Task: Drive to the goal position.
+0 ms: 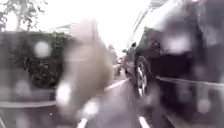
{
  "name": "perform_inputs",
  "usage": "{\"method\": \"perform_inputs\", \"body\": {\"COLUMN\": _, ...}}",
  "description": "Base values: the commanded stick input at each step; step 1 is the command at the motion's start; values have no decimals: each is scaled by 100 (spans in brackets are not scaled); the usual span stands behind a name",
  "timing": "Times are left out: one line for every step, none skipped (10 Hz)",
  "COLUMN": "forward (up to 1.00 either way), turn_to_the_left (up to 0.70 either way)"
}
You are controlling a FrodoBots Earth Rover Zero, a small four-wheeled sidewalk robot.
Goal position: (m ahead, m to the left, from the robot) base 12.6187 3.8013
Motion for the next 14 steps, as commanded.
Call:
{"method": "perform_inputs", "body": {"forward": 70, "turn_to_the_left": -9}}
{"method": "perform_inputs", "body": {"forward": 70, "turn_to_the_left": -13}}
{"method": "perform_inputs", "body": {"forward": 70, "turn_to_the_left": -14}}
{"method": "perform_inputs", "body": {"forward": 70, "turn_to_the_left": -7}}
{"method": "perform_inputs", "body": {"forward": 70, "turn_to_the_left": 0}}
{"method": "perform_inputs", "body": {"forward": 70, "turn_to_the_left": 0}}
{"method": "perform_inputs", "body": {"forward": 70, "turn_to_the_left": 0}}
{"method": "perform_inputs", "body": {"forward": 70, "turn_to_the_left": 0}}
{"method": "perform_inputs", "body": {"forward": 70, "turn_to_the_left": 0}}
{"method": "perform_inputs", "body": {"forward": 70, "turn_to_the_left": 0}}
{"method": "perform_inputs", "body": {"forward": 70, "turn_to_the_left": 0}}
{"method": "perform_inputs", "body": {"forward": 70, "turn_to_the_left": 0}}
{"method": "perform_inputs", "body": {"forward": 70, "turn_to_the_left": 0}}
{"method": "perform_inputs", "body": {"forward": 70, "turn_to_the_left": 0}}
